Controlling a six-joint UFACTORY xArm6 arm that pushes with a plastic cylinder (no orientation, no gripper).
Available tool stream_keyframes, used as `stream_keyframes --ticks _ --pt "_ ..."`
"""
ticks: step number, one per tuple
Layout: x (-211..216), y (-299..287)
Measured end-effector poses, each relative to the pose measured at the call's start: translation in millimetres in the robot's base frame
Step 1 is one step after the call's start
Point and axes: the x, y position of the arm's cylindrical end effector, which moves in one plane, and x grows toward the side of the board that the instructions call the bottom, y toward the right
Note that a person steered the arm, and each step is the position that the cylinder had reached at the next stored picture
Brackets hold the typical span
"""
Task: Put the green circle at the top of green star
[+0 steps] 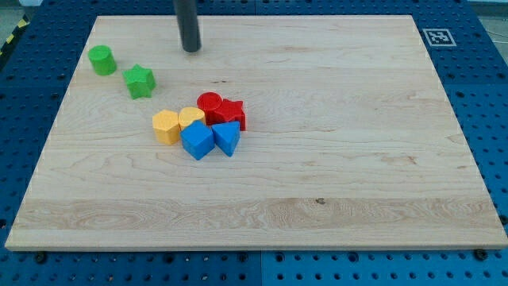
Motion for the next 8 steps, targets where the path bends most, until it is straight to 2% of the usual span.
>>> stream_keyframes --ticks 4,8 --pt "-53.0 -173.3" --pt "-16.0 -172.7"
